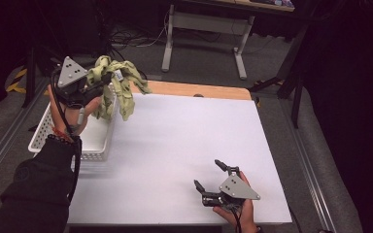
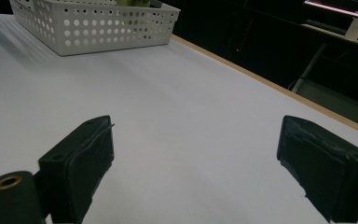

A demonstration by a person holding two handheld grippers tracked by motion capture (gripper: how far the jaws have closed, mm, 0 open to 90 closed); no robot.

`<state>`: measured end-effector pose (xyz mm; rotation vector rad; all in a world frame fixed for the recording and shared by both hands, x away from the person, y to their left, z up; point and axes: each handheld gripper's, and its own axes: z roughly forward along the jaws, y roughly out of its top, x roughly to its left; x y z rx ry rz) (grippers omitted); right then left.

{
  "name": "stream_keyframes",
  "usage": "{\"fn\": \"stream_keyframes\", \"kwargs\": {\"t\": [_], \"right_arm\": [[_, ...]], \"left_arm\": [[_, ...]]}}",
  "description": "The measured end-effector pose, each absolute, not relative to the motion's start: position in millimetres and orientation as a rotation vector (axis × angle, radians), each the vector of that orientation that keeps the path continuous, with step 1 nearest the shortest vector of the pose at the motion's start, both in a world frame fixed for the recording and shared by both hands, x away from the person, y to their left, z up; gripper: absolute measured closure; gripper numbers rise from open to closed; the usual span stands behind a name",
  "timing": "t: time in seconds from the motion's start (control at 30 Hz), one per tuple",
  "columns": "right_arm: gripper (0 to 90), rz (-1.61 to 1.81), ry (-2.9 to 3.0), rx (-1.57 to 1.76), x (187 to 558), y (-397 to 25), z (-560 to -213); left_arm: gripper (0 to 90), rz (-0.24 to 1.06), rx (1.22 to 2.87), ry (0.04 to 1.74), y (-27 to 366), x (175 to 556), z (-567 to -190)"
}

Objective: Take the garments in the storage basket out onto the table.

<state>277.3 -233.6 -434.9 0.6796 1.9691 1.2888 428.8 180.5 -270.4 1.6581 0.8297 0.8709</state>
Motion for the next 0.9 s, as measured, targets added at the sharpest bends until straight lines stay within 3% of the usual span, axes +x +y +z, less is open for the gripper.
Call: {"fn": "stream_keyframes", "kwargs": {"t": [0.4,0.9], "right_arm": [[11.7,1.294,1.96,0.686,277,-236,-434],[11.7,1.292,1.961,0.688,278,-236,-434]], "left_arm": [[67.5,0.827,1.675,0.723,141,422,-255],[67.5,0.713,1.671,0.642,99,415,-268]]}}
